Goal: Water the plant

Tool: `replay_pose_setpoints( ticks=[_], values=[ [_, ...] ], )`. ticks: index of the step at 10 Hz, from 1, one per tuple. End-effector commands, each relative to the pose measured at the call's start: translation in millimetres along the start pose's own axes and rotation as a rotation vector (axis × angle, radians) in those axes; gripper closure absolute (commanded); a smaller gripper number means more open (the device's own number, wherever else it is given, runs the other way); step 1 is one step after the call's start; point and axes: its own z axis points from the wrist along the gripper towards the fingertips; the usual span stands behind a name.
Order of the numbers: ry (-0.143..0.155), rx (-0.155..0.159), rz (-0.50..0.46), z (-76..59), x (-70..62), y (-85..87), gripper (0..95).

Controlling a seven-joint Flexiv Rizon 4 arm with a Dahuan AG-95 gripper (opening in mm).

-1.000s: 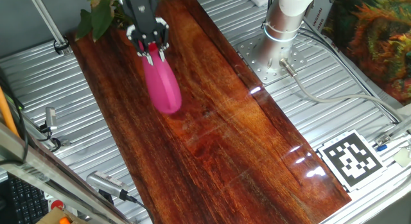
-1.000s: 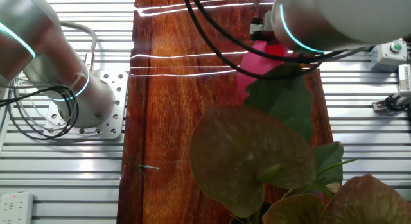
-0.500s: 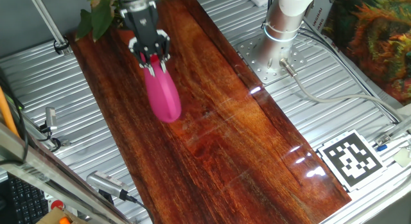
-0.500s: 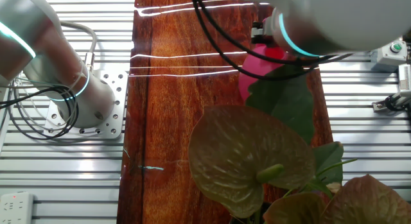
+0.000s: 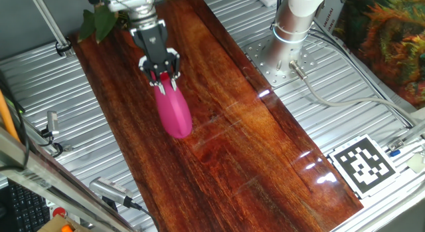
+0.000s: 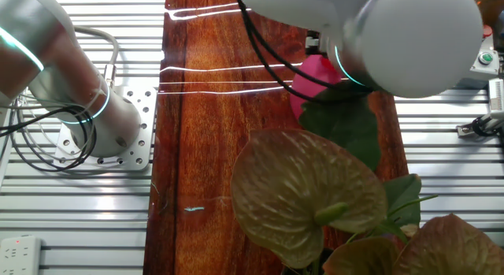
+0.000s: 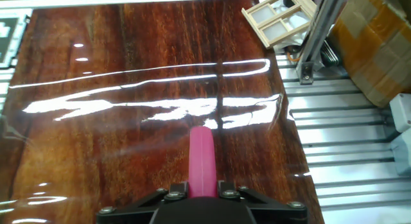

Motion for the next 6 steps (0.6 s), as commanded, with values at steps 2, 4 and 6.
replay_pose_setpoints(
  ticks=[2, 4, 6],
  values=[
    [-0.026, -0.004, 0.006, -86.5, -4.6, 4.2, 95.0],
    [-0.029, -0.005, 0.008, -87.0, -3.3, 4.4, 95.0],
    [-0.038, -0.002, 0.012, -86.7, -3.0, 4.3, 95.0]
  ],
)
